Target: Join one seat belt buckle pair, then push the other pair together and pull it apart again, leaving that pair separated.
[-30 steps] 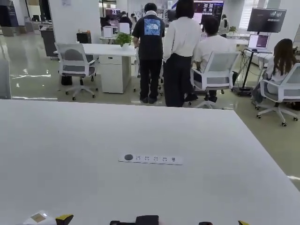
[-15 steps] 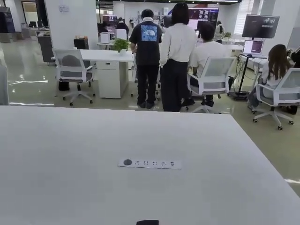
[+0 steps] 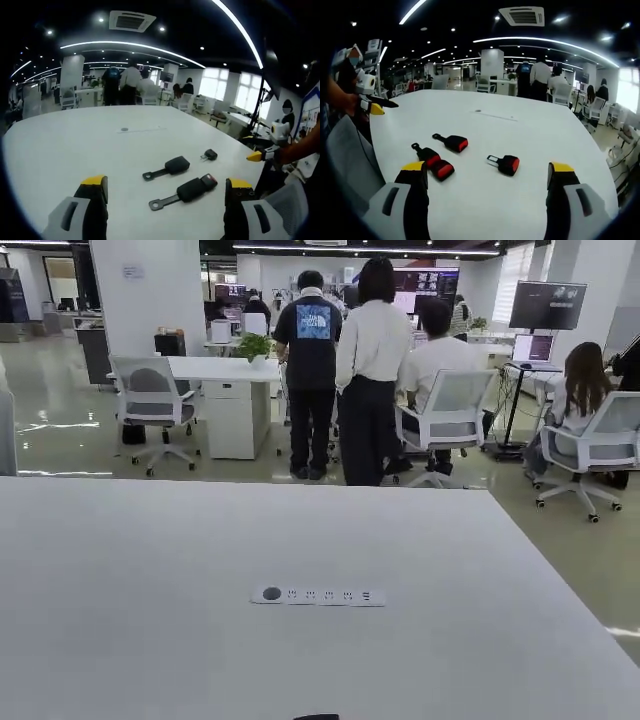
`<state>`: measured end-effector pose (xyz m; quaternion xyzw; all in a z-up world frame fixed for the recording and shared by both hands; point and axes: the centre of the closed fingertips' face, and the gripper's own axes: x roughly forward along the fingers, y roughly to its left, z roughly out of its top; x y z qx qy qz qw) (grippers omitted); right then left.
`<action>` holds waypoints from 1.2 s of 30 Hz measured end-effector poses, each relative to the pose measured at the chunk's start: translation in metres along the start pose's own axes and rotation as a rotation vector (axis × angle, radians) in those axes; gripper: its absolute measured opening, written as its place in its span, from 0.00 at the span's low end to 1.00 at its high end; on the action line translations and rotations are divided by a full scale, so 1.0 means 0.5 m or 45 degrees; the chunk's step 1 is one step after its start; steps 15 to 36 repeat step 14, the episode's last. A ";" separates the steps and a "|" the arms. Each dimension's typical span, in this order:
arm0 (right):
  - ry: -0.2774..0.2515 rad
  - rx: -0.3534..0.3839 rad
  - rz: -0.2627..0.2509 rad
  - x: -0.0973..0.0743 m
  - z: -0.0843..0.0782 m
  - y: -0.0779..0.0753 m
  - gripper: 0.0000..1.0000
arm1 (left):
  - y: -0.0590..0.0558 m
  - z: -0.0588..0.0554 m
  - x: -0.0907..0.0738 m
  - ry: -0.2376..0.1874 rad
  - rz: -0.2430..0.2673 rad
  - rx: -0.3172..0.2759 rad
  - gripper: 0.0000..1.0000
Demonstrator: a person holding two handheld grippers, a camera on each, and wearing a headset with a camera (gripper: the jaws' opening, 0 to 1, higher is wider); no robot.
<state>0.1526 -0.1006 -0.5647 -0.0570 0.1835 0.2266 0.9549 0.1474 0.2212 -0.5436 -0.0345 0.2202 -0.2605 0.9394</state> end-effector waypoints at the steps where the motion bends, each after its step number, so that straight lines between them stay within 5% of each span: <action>1: -0.002 0.002 -0.001 -0.001 -0.002 -0.002 0.99 | 0.000 -0.001 0.000 0.002 0.001 0.000 1.00; 36: 0.004 0.006 -0.012 -0.015 -0.013 0.000 0.99 | -0.003 0.004 -0.006 -0.016 0.009 0.003 1.00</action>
